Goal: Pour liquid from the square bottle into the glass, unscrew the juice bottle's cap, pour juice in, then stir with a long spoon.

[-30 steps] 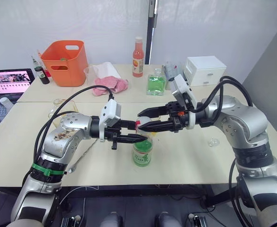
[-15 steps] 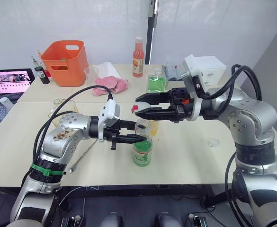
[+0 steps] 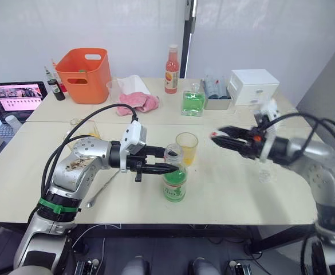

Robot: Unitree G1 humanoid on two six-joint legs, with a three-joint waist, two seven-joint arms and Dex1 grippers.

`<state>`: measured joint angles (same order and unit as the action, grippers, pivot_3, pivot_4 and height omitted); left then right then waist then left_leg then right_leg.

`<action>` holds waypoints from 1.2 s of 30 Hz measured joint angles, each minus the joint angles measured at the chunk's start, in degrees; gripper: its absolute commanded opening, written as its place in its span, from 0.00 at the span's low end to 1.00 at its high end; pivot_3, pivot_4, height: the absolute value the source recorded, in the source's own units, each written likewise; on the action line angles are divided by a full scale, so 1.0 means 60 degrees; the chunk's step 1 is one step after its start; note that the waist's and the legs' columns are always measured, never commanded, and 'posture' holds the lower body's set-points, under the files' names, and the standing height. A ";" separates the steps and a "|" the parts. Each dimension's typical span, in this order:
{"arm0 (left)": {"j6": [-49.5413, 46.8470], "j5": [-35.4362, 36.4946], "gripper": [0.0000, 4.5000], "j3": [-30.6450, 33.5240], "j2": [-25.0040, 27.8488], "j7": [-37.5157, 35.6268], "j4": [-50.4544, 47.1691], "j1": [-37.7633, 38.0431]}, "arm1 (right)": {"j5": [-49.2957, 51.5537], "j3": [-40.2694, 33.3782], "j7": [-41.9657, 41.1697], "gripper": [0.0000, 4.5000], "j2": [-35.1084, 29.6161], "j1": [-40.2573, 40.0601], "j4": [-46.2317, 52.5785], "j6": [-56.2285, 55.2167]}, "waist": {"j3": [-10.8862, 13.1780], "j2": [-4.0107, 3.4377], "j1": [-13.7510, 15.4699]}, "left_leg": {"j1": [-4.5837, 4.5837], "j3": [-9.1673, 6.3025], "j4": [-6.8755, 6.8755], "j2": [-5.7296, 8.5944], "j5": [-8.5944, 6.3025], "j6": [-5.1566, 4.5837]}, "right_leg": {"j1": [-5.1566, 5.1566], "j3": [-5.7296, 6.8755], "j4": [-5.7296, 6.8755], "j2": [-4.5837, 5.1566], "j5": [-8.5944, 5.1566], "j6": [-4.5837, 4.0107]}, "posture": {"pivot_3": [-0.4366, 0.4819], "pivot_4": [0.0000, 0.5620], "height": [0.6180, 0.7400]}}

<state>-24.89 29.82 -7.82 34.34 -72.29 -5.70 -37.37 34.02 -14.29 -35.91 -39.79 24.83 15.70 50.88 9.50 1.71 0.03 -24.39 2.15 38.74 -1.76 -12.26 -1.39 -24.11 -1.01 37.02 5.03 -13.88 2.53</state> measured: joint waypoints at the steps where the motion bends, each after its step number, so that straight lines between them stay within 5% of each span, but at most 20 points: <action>1: -0.0003 -0.0004 0.33 0.0008 0.0002 0.0007 0.0014 -0.0002 | -0.0143 -0.0170 0.0367 0.36 0.0107 -0.0354 0.0049 -0.0004 | -0.0002 -0.0005 -0.0028 | -0.0002 0.0003 -0.0002 0.0000 0.0000 0.0000 | -0.0008 -0.0008 0.0003 -0.0003 0.0000 0.0000 | 0.48 0.27 0.79; 5: 0.0003 -0.0015 0.33 0.0038 0.0005 0.0013 0.0084 -0.0014 | -0.0991 -0.0308 0.1836 0.36 0.1532 -0.2332 0.0636 -0.0799 | -0.0016 -0.0023 -0.0075 | 0.0006 -0.0002 -0.0007 -0.0012 0.0000 0.0000 | 0.0003 -0.0011 0.0001 -0.0023 -0.0002 -0.0001 | 0.48 0.27 0.79; 10: 0.0016 -0.0028 0.33 0.0040 0.0005 0.0012 0.0158 -0.0022 | -0.1643 0.0074 0.2492 0.36 0.2588 -0.3124 0.0671 -0.1991 | -0.0019 -0.0046 -0.0127 | 0.0015 0.0008 -0.0002 -0.0010 0.0000 0.0000 | 0.0006 -0.0029 0.0002 -0.0023 -0.0002 0.0002 | 0.48 0.27 0.79; 22: 0.0141 -0.0029 0.33 0.0010 -0.0010 -0.0091 0.0344 -0.0099 | -0.2639 0.0610 0.2604 0.36 0.2808 -0.3172 -0.0858 -0.3409 | -0.0020 -0.0048 -0.0125 | 0.0016 0.0009 -0.0002 -0.0011 0.0000 0.0000 | 0.0009 -0.0029 0.0000 -0.0025 -0.0001 0.0001 | 0.48 0.27 0.79; 23: 0.0144 -0.0029 0.33 0.0012 -0.0008 -0.0096 0.0353 -0.0100 | -0.2646 0.0611 0.2547 0.59 0.2807 -0.3163 -0.0894 -0.3452 | -0.0020 -0.0048 -0.0126 | 0.0017 0.0009 -0.0002 -0.0011 0.0000 0.0000 | 0.0009 -0.0029 0.0000 -0.0025 -0.0002 0.0001 | 0.48 0.27 0.79; 28: 0.0142 -0.0028 0.33 0.0036 -0.0007 -0.0109 0.0363 -0.0103 | -0.2504 0.0696 0.2175 0.96 0.2832 -0.3068 -0.1070 -0.3708 | -0.0020 -0.0048 -0.0126 | 0.0015 0.0008 -0.0001 -0.0011 0.0000 0.0000 | 0.0008 -0.0029 0.0001 -0.0026 -0.0001 0.0001 | 0.48 0.27 0.79; 36: -0.0372 0.0308 0.33 0.0434 0.0454 -0.0096 0.0443 -0.0083 | -0.1318 0.0531 0.1213 0.99 0.2297 -0.2235 0.0450 -0.3565 | -0.0017 -0.0045 -0.0189 | 0.0007 0.0001 -0.0002 -0.0024 0.0000 0.0000 | -0.0009 -0.0032 0.0007 -0.0038 -0.0001 0.0000 | 0.48 0.27 0.79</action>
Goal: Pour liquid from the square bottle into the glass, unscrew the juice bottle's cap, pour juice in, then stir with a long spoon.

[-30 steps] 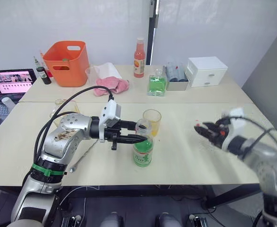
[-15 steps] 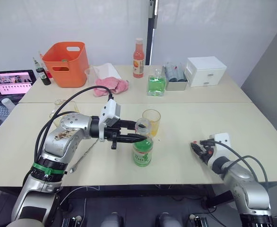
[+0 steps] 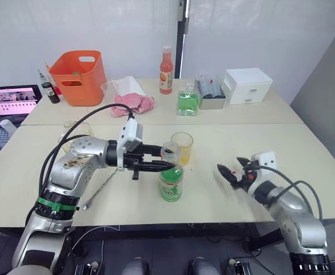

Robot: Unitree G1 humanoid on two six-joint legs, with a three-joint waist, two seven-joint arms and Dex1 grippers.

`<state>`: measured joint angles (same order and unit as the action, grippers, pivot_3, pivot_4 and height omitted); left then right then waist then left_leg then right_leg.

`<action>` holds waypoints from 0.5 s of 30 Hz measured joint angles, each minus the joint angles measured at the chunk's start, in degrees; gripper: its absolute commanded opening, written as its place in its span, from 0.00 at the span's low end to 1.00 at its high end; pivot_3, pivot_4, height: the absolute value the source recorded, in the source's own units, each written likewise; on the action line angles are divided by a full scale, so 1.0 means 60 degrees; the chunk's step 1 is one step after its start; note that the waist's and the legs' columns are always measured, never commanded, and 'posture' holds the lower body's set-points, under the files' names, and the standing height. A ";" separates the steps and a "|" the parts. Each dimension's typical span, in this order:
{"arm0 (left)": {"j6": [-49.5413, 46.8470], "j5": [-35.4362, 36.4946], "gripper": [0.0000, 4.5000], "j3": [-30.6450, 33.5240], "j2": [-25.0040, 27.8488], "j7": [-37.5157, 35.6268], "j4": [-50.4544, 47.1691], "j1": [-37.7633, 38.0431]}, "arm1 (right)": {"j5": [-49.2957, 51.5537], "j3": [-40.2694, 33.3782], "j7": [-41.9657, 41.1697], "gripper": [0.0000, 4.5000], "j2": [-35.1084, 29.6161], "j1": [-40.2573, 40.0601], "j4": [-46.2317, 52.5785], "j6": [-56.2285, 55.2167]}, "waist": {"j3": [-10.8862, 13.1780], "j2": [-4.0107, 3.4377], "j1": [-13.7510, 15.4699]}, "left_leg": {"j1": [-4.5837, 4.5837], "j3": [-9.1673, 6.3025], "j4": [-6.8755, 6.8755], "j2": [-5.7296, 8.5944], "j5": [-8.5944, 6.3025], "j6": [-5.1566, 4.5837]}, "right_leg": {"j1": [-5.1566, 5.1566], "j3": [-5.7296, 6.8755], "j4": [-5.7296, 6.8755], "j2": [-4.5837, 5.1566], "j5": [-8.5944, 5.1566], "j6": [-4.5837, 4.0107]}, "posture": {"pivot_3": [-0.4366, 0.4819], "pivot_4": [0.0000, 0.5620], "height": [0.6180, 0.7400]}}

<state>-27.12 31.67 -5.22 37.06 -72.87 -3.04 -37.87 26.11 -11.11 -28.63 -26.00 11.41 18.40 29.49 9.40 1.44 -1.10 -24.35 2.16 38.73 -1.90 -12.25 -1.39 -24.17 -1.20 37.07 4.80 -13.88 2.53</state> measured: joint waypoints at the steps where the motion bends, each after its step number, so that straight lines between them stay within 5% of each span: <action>1: -0.0072 0.0025 0.33 0.0098 0.0135 -0.0035 0.0072 0.0000 | 0.0248 -0.0030 -0.0062 0.99 -0.0128 0.0203 0.0329 0.0247 | 0.0001 0.0002 -0.0002 | 0.0000 -0.0002 0.0000 -0.0005 0.0000 0.0000 | -0.0001 0.0000 0.0001 -0.0006 0.0000 -0.0001 | 0.48 0.27 0.79; 9: 0.0361 -0.0625 0.33 0.0487 0.0868 0.0063 0.1444 -0.0715 | 0.1695 0.0387 -0.0236 0.99 -0.0645 0.0996 0.1849 0.2012 | 0.0009 0.0014 0.0080 | -0.0017 -0.0002 0.0005 -0.0001 0.0000 0.0000 | -0.0003 0.0008 -0.0009 -0.0007 0.0002 -0.0006 | 0.48 0.27 0.79; 15: 0.2173 -0.1874 0.33 0.0466 0.0143 0.0716 0.2752 -0.1629 | 0.1404 0.1092 -0.0009 0.99 -0.0683 0.1140 0.1829 0.2272 | 0.0014 0.0022 0.0269 | -0.0069 -0.0010 0.0025 0.0018 0.0000 0.0000 | -0.0020 0.0014 -0.0024 0.0004 0.0006 0.0003 | 0.48 0.27 0.79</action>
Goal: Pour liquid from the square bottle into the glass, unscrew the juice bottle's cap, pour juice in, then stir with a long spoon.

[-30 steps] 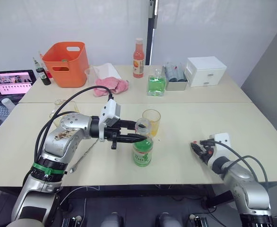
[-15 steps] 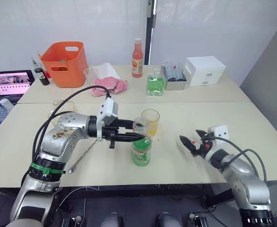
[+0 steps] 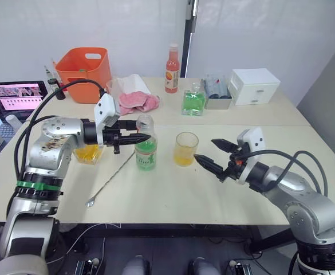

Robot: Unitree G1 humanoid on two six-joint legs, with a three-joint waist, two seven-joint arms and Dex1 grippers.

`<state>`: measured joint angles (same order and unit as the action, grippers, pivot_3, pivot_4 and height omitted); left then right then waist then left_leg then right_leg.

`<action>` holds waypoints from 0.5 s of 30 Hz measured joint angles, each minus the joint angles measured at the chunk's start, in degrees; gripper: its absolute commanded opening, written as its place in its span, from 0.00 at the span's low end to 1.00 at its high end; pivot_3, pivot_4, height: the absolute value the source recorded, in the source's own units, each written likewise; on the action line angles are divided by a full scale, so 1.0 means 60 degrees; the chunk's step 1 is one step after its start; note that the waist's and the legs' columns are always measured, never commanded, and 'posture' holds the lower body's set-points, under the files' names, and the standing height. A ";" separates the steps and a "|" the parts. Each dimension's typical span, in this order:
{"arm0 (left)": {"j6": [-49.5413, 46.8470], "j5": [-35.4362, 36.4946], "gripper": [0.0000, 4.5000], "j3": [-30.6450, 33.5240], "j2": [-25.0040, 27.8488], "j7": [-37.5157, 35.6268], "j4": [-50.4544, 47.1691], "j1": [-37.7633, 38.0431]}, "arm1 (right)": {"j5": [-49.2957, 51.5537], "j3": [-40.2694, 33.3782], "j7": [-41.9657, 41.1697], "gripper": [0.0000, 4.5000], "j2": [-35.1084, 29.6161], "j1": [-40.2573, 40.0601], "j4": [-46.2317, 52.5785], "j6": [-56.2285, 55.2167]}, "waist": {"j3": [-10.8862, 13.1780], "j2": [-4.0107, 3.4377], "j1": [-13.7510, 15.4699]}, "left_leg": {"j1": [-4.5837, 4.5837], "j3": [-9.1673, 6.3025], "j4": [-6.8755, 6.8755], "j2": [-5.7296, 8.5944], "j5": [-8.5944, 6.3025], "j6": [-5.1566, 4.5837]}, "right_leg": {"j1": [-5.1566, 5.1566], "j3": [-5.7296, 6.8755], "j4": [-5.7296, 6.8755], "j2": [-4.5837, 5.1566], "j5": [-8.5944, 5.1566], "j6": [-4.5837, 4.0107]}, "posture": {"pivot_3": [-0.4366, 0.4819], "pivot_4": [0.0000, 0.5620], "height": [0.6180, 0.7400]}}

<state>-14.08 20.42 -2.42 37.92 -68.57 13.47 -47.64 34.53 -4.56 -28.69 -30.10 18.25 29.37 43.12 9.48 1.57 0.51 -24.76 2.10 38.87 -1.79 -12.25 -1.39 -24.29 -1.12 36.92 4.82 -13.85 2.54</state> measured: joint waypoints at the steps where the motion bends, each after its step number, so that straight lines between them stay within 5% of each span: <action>1: 0.0269 -0.0116 0.33 -0.0030 -0.0115 0.0090 0.0168 -0.0083 | -0.0055 0.0048 0.0020 0.99 -0.0002 0.0004 -0.0031 0.0000 | 0.0000 0.0000 0.0008 | 0.0000 0.0000 0.0001 0.0001 0.0000 0.0000 | 0.0000 0.0000 0.0000 0.0001 0.0000 0.0001 | 0.48 0.27 0.79; 8: 0.4619 -0.2231 0.33 -0.0458 -0.1760 0.1503 0.3877 -0.1749 | -0.0338 0.0268 0.0277 0.99 0.0057 0.0016 -0.0145 0.0016 | 0.0009 0.0015 0.0041 | -0.0024 -0.0007 0.0013 0.0006 0.0000 0.0000 | -0.0007 0.0016 -0.0002 0.0002 0.0006 0.0006 | 0.48 0.27 0.79; 15: 0.8425 -0.4177 0.33 -0.1029 -0.2498 0.3385 0.7557 -0.3224 | -0.0400 0.0297 0.0642 0.99 0.0251 0.0016 -0.0134 0.0147 | 0.0011 0.0020 0.0007 | -0.0043 -0.0010 0.0010 0.0007 0.0000 -0.0001 | -0.0020 0.0023 -0.0009 0.0004 0.0009 0.0010 | 0.48 0.27 0.79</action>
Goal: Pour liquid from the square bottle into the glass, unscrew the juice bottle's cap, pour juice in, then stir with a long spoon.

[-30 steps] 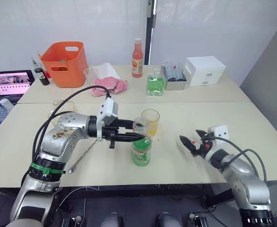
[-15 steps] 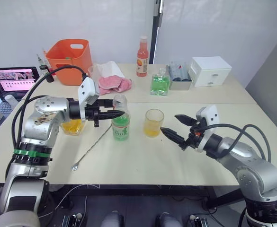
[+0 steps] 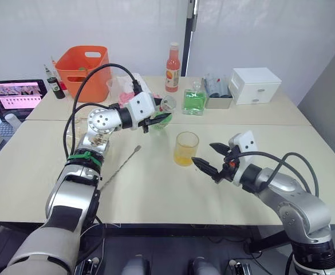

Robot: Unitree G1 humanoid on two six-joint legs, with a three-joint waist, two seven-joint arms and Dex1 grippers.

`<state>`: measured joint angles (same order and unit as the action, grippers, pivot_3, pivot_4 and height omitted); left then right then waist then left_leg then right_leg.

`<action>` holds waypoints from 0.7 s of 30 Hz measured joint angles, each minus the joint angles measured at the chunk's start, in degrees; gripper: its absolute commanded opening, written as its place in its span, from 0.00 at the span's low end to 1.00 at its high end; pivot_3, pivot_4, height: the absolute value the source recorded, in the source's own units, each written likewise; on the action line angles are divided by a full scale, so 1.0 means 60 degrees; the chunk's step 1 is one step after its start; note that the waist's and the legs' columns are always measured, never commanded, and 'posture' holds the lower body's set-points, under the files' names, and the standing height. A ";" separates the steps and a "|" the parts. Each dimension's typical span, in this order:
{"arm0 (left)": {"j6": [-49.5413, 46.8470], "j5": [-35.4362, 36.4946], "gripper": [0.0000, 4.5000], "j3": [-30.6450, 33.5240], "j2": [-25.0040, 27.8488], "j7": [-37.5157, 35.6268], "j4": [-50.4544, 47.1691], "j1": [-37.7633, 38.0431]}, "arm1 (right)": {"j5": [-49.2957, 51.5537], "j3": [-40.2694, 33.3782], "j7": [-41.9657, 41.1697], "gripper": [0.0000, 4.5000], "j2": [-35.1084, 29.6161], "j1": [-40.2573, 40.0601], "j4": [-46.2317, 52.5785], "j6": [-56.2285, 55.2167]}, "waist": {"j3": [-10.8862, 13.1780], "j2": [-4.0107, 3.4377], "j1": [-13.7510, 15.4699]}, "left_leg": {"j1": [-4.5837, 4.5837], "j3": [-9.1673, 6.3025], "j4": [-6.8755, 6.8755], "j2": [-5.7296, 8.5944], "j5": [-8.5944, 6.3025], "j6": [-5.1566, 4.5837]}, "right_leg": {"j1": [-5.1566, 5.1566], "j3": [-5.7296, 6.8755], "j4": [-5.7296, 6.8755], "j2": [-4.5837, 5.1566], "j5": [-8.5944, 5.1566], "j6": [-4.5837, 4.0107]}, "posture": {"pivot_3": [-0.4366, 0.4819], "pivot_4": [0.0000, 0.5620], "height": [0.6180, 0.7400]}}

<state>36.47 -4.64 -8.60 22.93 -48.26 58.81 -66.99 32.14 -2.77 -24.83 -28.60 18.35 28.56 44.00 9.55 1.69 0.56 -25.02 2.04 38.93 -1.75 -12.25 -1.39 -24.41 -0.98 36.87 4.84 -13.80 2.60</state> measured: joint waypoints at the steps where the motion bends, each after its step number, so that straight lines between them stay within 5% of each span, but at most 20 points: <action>1: 0.0456 -0.0288 0.33 -0.0117 -0.0077 0.0328 0.0410 -0.0110 | -0.0039 0.0001 0.0056 0.99 0.0021 -0.0002 0.0000 0.0000 | 0.0000 0.0000 0.0004 | -0.0002 -0.0001 0.0001 0.0001 0.0000 0.0000 | -0.0001 0.0002 0.0001 0.0001 0.0000 0.0001 | 0.48 0.27 0.79; 10: 0.2154 -0.2617 0.33 -0.1130 -0.0368 0.3240 0.2109 -0.0523 | -0.0264 -0.0009 0.0357 0.99 0.0033 -0.0172 0.0134 -0.0001 | 0.0003 0.0005 0.0018 | -0.0011 -0.0005 0.0004 0.0007 0.0000 0.0000 | -0.0003 0.0011 0.0002 0.0008 0.0004 0.0007 | 0.48 0.27 0.79; 21: 0.2668 -0.4218 0.33 -0.2102 -0.0442 0.5246 0.2447 -0.0820 | -0.0138 -0.0183 0.0403 0.99 0.0374 -0.0276 0.0630 -0.0158 | 0.0004 0.0006 0.0018 | -0.0013 -0.0006 0.0005 0.0009 0.0000 0.0001 | -0.0004 0.0015 0.0005 0.0010 0.0005 0.0010 | 0.48 0.27 0.79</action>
<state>52.48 -29.95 -21.21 20.28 -16.79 73.49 -71.90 31.31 -3.87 -22.41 -26.35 16.70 32.34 43.05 9.57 1.73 0.66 -25.10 2.00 38.96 -1.70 -12.25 -1.39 -24.43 -0.89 36.90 4.91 -13.77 2.66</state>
